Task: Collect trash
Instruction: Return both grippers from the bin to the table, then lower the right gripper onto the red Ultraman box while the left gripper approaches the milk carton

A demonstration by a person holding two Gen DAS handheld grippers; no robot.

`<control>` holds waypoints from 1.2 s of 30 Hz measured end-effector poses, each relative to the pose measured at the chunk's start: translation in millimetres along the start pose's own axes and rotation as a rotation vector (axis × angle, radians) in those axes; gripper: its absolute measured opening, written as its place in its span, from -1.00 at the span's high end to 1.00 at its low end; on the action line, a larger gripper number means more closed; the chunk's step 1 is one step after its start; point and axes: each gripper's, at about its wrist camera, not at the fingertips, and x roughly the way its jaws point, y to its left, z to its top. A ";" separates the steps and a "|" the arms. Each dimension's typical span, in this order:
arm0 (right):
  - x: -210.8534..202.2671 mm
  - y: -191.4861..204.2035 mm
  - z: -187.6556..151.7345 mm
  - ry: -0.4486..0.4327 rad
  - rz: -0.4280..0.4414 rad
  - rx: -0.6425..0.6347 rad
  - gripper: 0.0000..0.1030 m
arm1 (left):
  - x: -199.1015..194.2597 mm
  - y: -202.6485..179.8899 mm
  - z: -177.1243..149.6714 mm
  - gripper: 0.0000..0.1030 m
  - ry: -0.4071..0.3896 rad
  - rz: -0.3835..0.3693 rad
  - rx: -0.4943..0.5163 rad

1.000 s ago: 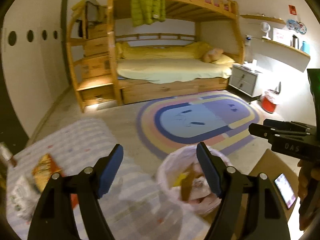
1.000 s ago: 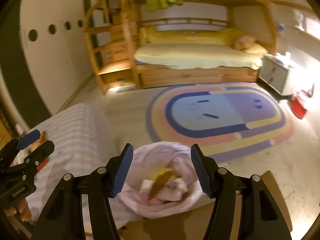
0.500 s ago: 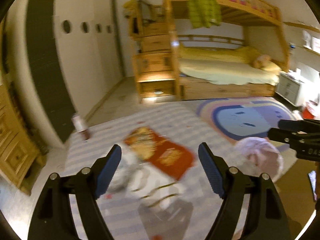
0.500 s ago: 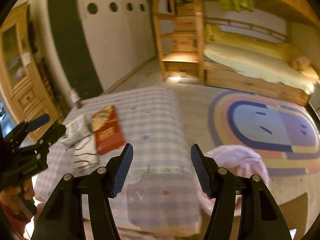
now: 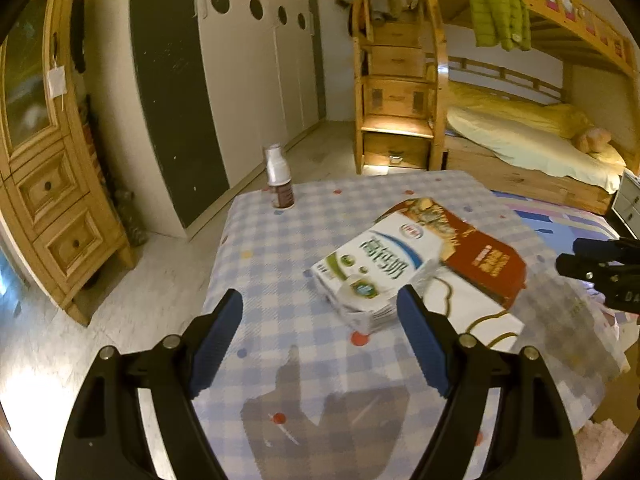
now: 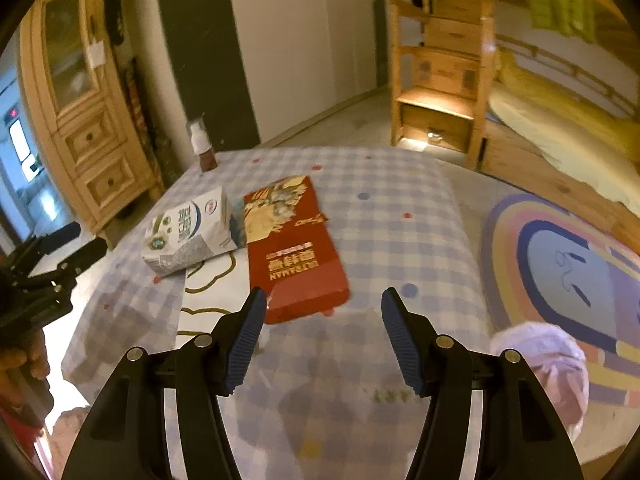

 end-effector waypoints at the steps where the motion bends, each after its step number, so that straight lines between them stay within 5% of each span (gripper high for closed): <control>1: 6.1 2.1 1.3 0.005 0.014 -0.013 -0.28 | 3.2 1.5 -1.0 -0.50 0.004 0.006 -0.003; 4: 22.3 7.9 5.5 -0.001 0.033 -0.065 -0.70 | 10.9 3.3 -4.4 -0.50 0.015 0.014 -0.012; 9: 48.5 12.5 15.0 0.044 0.064 -0.115 -0.73 | 22.0 4.8 -5.5 -0.67 0.021 0.027 -0.029; 18: 85.6 24.6 18.6 0.150 0.085 -0.178 -0.73 | 29.4 6.1 -5.9 -0.68 0.044 0.027 -0.026; 21: 78.5 19.9 13.8 0.134 0.076 -0.156 -0.54 | 27.7 5.4 -7.6 -0.68 0.044 0.018 -0.019; 27: 49.2 11.4 2.5 0.075 0.000 -0.126 -0.53 | 31.5 -2.1 -9.5 -0.68 0.066 -0.034 -0.022; 36: 27.5 -10.5 -4.3 0.056 -0.046 -0.055 -0.54 | 55.9 -22.5 -8.2 -0.11 0.146 -0.147 0.020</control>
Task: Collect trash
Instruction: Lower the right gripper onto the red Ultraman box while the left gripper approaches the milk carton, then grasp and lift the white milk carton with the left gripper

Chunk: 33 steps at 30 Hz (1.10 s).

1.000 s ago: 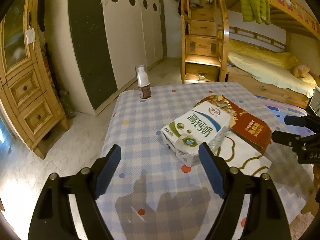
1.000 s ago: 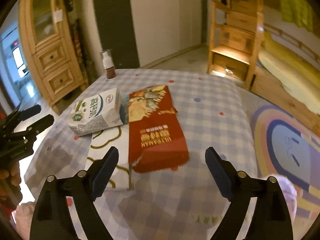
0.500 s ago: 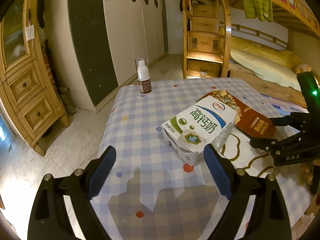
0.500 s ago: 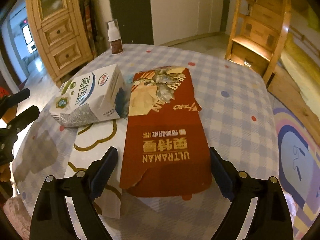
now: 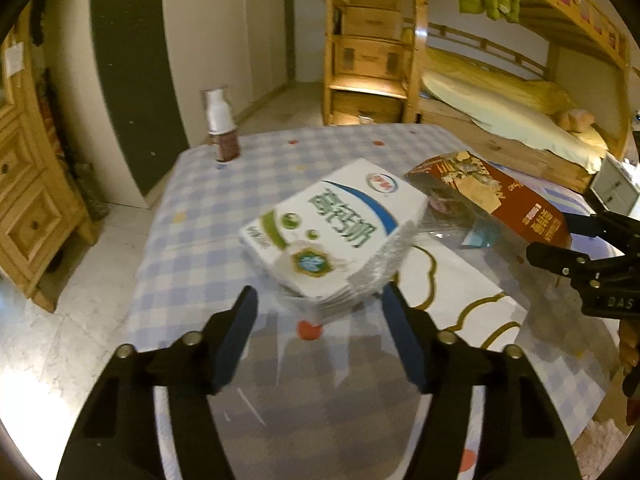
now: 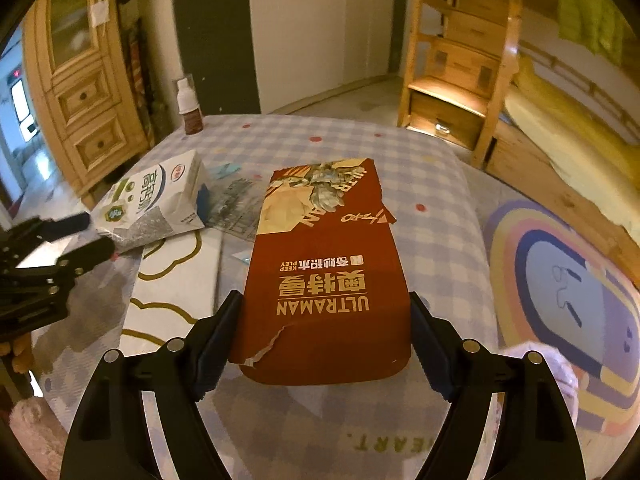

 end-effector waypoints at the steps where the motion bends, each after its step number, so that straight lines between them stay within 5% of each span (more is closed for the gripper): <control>1: -1.9 -1.5 0.1 -0.002 0.001 0.005 -0.54 | 1.6 -2.8 0.2 -0.07 0.006 -0.025 0.009; 7: -15.9 -6.5 1.0 -0.034 -0.001 0.014 -0.54 | -11.8 -18.3 -9.2 -0.06 -0.018 -0.114 0.070; 9: -17.9 -6.4 1.5 -0.042 -0.009 0.009 -0.54 | -14.7 -16.0 -10.8 -0.72 -0.033 -0.080 0.058; 10: -18.5 -6.3 1.3 -0.045 -0.012 0.008 -0.54 | -15.7 -13.7 -10.0 -0.87 -0.054 -0.054 0.048; 17: -14.3 -8.6 2.2 -0.040 0.007 0.023 -0.54 | 6.8 4.9 9.9 -0.87 -0.029 -0.016 -0.004; 26: -8.4 -13.5 4.1 -0.033 0.035 0.039 -0.54 | 34.1 -1.5 35.0 -0.87 0.012 -0.094 0.084; 33: -8.3 -14.4 1.2 -0.031 0.042 0.039 -0.54 | 25.0 -16.4 18.6 -0.79 0.028 -0.149 0.138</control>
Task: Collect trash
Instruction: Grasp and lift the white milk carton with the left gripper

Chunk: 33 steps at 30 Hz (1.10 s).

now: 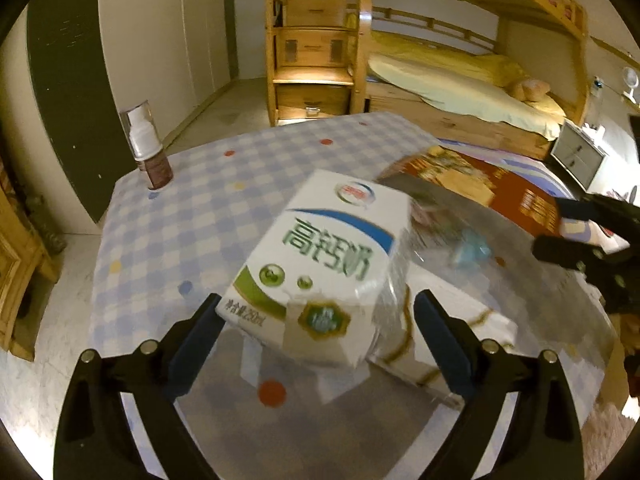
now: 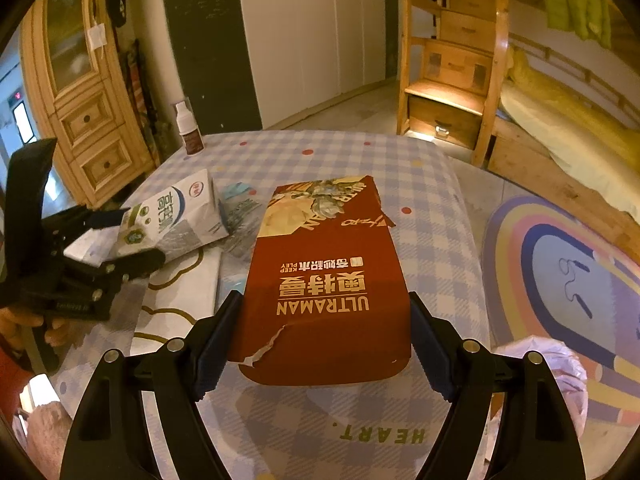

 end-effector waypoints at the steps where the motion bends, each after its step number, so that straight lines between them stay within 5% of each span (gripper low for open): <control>1: -0.2 0.0 -0.5 0.000 0.000 0.000 -0.54 | -1.9 -2.6 -2.4 -0.79 -0.001 -0.007 0.003; 5: -1.8 -0.3 -1.7 -0.003 0.008 0.008 -0.54 | -16.1 -17.2 -13.3 -0.79 -0.015 -0.048 0.003; 17: -2.5 2.8 -7.0 -0.003 0.002 0.000 -0.54 | 11.4 -21.4 11.9 -0.87 0.046 0.093 -0.039; 21: -2.4 3.4 -9.6 0.002 -0.007 -0.011 -0.54 | 23.0 -21.9 10.9 -0.63 0.094 0.132 -0.026; 33: 3.2 11.0 -29.2 0.057 -0.045 -0.077 -0.69 | -44.3 -7.7 -8.9 -0.58 -0.052 0.139 -0.136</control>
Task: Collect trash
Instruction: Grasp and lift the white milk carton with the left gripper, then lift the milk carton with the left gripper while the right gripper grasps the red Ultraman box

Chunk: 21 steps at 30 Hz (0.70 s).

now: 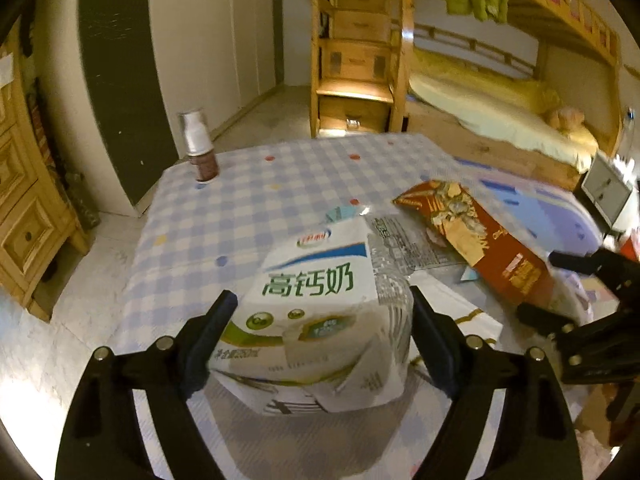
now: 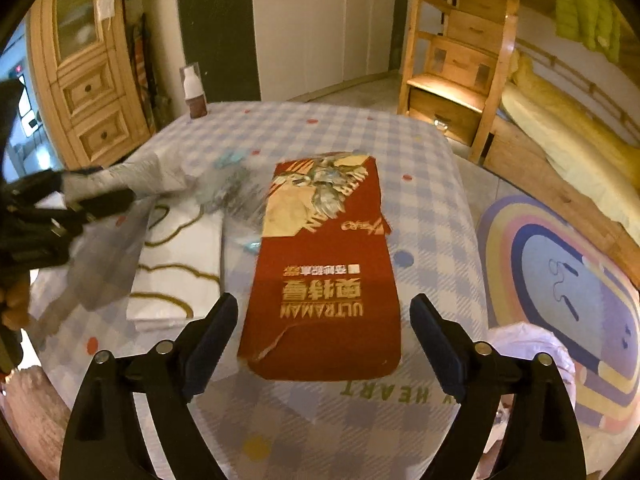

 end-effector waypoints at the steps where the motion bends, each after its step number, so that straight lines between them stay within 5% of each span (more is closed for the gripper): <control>1: -1.2 0.7 -1.1 0.001 0.001 0.000 -0.70 | -3.0 2.3 -1.1 -0.58 -0.006 0.004 -0.006; 7: -6.8 -2.0 4.0 -0.032 -0.016 0.029 -0.69 | -20.0 7.9 -8.6 -0.55 -0.051 0.031 -0.013; 14: -12.7 -7.4 10.1 -0.044 -0.008 0.055 -0.60 | -7.4 7.2 -22.5 -0.55 0.021 0.007 0.005; 21: -14.6 -8.3 9.4 -0.049 -0.009 0.063 -0.60 | 2.9 1.8 -23.6 -0.80 0.067 0.038 0.012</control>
